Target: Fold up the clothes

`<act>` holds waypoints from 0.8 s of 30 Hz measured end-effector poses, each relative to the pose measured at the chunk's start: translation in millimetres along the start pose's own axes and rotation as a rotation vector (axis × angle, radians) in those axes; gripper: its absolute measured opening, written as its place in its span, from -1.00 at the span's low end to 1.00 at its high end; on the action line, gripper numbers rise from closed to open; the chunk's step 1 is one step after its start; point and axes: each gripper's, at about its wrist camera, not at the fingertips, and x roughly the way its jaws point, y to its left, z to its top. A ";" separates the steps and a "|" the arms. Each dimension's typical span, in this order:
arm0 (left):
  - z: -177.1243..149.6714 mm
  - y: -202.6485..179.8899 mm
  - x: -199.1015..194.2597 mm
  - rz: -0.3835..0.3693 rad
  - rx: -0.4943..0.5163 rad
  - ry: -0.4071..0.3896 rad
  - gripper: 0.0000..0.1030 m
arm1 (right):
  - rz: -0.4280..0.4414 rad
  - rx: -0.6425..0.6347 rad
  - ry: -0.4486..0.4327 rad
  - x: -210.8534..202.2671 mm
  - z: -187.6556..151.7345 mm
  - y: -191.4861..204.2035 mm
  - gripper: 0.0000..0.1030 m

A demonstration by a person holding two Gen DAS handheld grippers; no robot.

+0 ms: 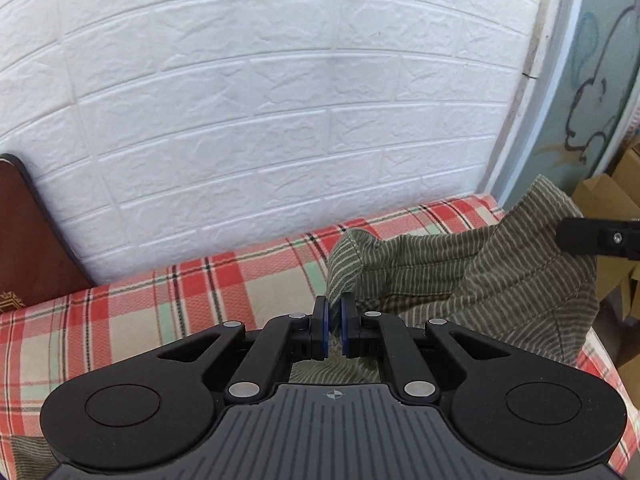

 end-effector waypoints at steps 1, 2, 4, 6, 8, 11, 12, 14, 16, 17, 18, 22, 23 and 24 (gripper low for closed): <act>3.8 -6.2 8.3 0.010 -0.008 0.002 -1.00 | -0.008 -0.001 0.005 5.7 4.4 -8.1 -0.83; 7.6 -12.3 16.5 0.019 -0.017 0.004 -1.00 | -0.016 -0.002 0.009 11.4 8.8 -16.2 -0.83; 15.3 -24.6 33.1 0.039 -0.034 0.008 -1.00 | -0.032 -0.005 0.018 22.7 17.5 -32.4 -0.83; 22.6 -37.4 49.6 0.059 -0.045 0.016 -0.96 | -0.048 -0.007 0.028 34.1 26.3 -48.6 -0.83; 21.0 -46.0 63.5 0.081 -0.035 0.046 -0.93 | -0.062 0.003 0.049 49.2 28.2 -64.6 -0.83; 13.9 -54.7 82.0 0.110 -0.020 0.098 -0.88 | -0.081 0.042 0.106 79.3 17.9 -88.1 -0.83; 10.0 -54.5 85.4 0.115 -0.016 0.115 -0.77 | -0.075 0.064 0.119 87.0 11.8 -94.1 -0.82; 2.5 -51.5 87.7 0.136 -0.004 0.142 -0.36 | -0.059 0.106 0.144 99.6 -1.1 -103.8 -0.74; -0.5 -46.1 87.4 0.158 -0.002 0.155 -0.32 | -0.075 0.118 0.143 100.4 -10.4 -106.2 -0.62; -0.2 -42.7 86.1 0.161 -0.006 0.160 -0.31 | -0.090 0.119 0.134 98.5 -14.1 -106.7 -0.48; 1.1 -39.3 83.0 0.159 -0.011 0.163 -0.31 | -0.084 0.127 0.124 93.1 -15.7 -106.7 -0.31; 6.6 -38.1 57.0 0.135 0.011 0.150 -0.18 | -0.035 0.163 0.087 62.4 -22.0 -102.4 -0.10; 4.8 -41.0 49.1 0.108 0.019 0.153 0.00 | -0.027 0.158 0.087 53.4 -27.3 -99.5 -0.07; 1.4 -45.6 42.5 0.082 0.033 0.159 0.15 | -0.020 0.151 0.089 44.5 -33.1 -96.4 -0.02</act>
